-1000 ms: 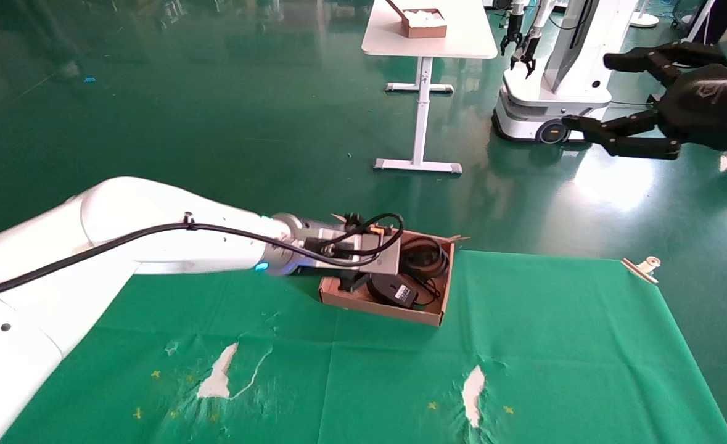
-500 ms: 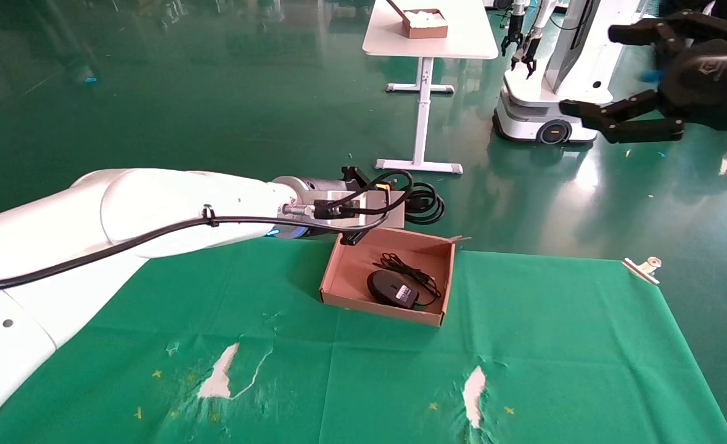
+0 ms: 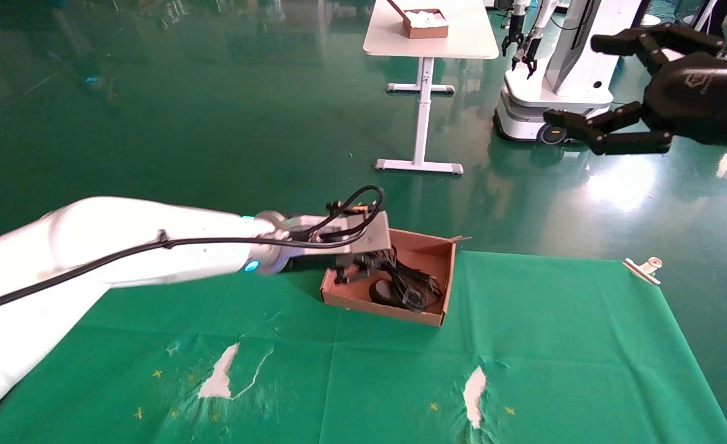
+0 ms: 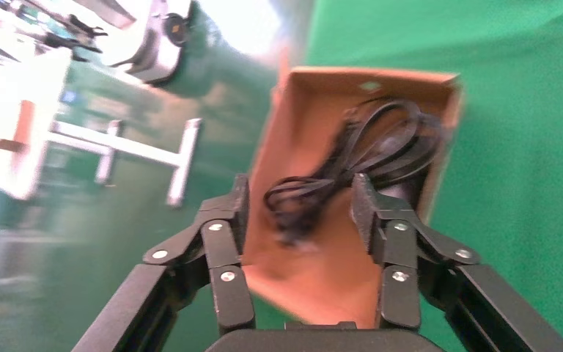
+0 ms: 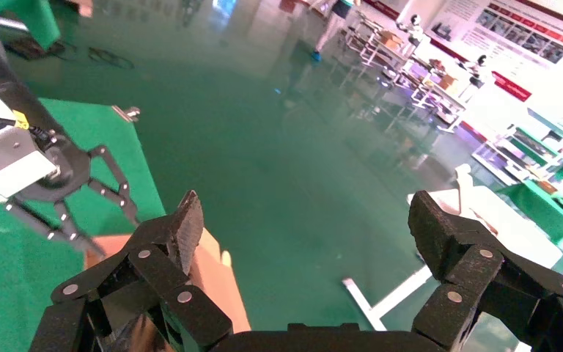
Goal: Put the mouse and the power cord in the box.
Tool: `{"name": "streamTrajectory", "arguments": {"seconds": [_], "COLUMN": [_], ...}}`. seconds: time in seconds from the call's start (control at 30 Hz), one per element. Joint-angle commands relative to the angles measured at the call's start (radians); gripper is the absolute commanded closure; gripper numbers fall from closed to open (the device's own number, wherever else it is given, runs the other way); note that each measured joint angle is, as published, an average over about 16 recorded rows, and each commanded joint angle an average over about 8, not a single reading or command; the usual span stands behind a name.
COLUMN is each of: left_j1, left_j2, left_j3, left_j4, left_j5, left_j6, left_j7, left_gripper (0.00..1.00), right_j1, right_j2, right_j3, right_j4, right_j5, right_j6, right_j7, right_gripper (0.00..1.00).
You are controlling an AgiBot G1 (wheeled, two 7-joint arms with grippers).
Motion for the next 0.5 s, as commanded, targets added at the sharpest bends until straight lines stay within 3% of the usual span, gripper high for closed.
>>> {"name": "streamTrajectory", "arguments": {"seconds": [0.03,0.5], "left_j1": [0.024,0.198], "left_j2": [-0.025,-0.202], "left_j3": [-0.034,-0.274], "left_j4": [-0.021,-0.17], "left_j5": [-0.029,-0.234], "left_j6": [0.03,0.245], "left_j7": [-0.006,-0.051], "left_gripper": [0.0,0.0], "right_j1": [-0.03,-0.244], "right_j2": [0.007,0.06], "right_j3": [0.005,0.038], "right_j4": [0.039,0.311], "right_j5": [0.017,0.135], "right_j6": [-0.002,-0.013], "right_j7": [0.021,0.173], "right_gripper": [0.0,0.0]}}
